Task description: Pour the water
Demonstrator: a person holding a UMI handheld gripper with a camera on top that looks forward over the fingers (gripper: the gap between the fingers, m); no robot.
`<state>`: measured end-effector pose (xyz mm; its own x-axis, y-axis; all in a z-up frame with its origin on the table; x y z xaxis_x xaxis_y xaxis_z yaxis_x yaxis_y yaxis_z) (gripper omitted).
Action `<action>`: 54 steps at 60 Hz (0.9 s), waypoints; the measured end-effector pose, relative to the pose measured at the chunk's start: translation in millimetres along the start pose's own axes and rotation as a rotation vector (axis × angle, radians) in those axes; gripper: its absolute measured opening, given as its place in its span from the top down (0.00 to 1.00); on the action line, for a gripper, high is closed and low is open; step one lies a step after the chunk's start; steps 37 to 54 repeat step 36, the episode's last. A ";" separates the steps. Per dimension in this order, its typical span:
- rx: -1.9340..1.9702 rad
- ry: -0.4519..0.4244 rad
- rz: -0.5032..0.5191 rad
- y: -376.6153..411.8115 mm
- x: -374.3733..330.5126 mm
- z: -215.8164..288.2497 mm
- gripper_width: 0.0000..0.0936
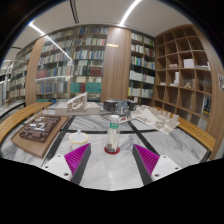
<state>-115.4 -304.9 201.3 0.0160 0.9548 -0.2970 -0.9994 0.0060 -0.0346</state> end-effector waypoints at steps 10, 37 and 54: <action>-0.016 0.001 0.005 32.6 -111.5 -0.2 0.08; -0.024 -0.011 -0.007 60.2 -227.4 -16.8 0.09; -0.024 -0.011 -0.007 60.2 -227.4 -16.8 0.09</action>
Point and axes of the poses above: the point between the fingertips, and its own axes, seen from behind it with the camera up: y to the left, z up, x forward, the way the camera looks, the point moved 1 cm from there along -x, backward, against the way the camera looks, and after that the axes turned 10 degrees about z, right-handed, at the moved point
